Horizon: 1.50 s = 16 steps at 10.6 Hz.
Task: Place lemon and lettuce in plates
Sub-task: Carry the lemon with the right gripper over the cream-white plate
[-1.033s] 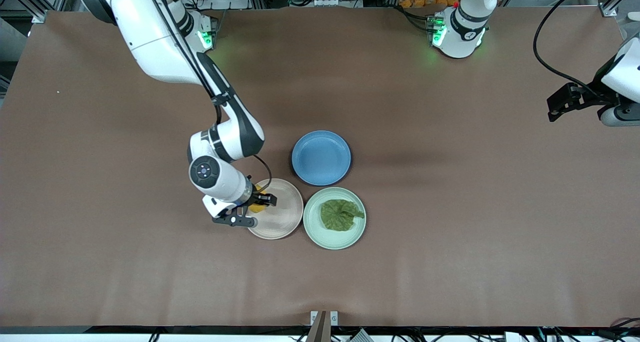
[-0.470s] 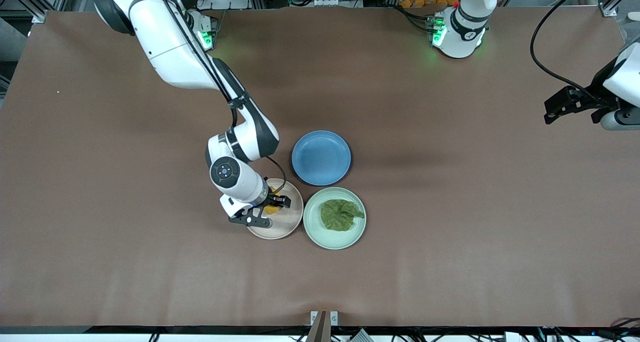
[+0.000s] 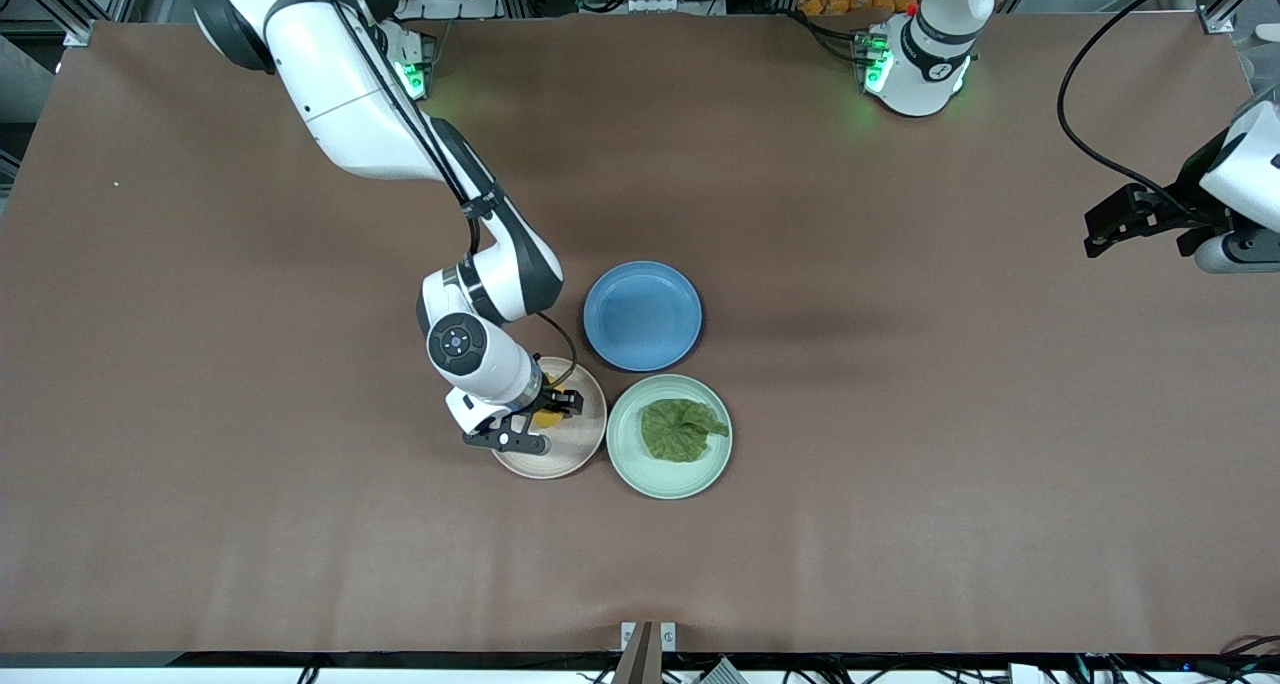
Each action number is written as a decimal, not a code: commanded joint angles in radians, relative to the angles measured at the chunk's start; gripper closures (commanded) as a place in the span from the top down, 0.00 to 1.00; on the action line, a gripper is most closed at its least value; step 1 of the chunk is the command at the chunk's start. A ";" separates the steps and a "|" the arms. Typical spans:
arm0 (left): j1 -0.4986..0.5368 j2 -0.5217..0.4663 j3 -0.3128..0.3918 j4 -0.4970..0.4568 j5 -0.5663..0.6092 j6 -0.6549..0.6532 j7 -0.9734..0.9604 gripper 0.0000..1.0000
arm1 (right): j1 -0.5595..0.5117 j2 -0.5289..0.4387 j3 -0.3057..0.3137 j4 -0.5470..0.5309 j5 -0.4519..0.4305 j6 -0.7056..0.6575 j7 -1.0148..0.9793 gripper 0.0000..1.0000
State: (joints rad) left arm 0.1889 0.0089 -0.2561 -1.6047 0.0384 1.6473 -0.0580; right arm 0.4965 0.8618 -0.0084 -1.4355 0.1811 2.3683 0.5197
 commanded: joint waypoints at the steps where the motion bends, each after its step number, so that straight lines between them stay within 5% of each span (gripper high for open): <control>1: 0.012 -0.007 -0.005 -0.004 -0.018 0.011 0.027 1.00 | 0.007 0.023 -0.007 0.029 0.012 0.008 0.010 0.87; 5: 0.014 -0.007 -0.005 -0.003 -0.017 0.011 0.027 1.00 | -0.002 0.023 -0.007 0.036 0.014 0.008 -0.001 0.87; 6: 0.014 -0.007 -0.005 -0.001 -0.015 0.011 0.027 1.00 | -0.004 0.023 -0.007 0.044 0.014 0.006 0.005 1.00; 10: 0.014 -0.007 -0.005 0.002 -0.012 0.011 0.027 1.00 | -0.015 0.013 -0.007 0.070 0.030 -0.037 0.006 1.00; 16: 0.014 -0.007 -0.005 0.002 -0.008 0.011 0.027 1.00 | -0.101 -0.004 -0.005 0.207 0.035 -0.349 -0.007 1.00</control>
State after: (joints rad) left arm 0.1895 0.0088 -0.2559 -1.6035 0.0384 1.6536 -0.0580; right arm 0.4374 0.8646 -0.0262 -1.2586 0.1995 2.0937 0.5200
